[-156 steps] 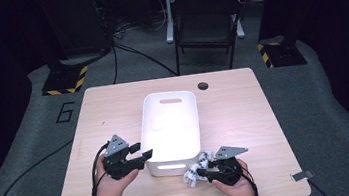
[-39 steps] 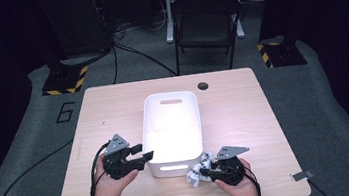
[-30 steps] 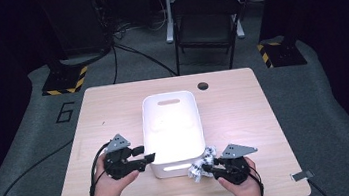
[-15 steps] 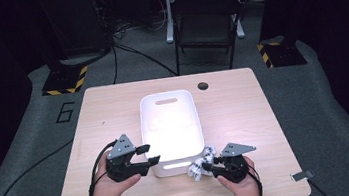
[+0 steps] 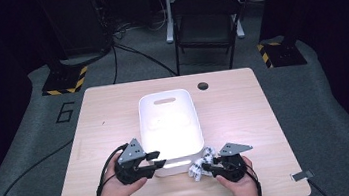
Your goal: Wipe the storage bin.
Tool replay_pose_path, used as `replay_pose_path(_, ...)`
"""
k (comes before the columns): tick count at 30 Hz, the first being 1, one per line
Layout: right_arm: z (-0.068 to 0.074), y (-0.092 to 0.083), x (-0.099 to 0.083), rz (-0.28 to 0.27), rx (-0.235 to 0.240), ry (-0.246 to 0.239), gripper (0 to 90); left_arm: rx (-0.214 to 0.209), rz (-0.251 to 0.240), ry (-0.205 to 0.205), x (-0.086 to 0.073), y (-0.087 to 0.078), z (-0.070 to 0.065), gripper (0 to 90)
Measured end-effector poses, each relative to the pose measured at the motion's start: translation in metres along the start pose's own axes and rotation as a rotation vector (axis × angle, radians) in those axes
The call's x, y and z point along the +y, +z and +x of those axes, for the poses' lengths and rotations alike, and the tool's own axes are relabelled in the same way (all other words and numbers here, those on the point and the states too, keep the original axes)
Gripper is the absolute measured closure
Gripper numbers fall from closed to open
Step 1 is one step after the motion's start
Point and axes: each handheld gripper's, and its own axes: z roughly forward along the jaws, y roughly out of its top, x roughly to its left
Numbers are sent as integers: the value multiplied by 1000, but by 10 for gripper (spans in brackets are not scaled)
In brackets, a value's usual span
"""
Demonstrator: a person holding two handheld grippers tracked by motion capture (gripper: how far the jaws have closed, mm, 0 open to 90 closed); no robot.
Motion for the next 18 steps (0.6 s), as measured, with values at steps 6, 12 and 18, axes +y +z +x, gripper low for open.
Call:
replay_pose_path(6,1,4,-1,15,11,-14,598,-13,-8,19,0,2,-3,690)
replay_pose_path(12,1,3,-1,-27,34,21,493,-63,-6,51,2,5,-9,765)
replay_pose_path(18,1,3,-1,-78,56,45,433,-115,5,82,4,8,-14,845)
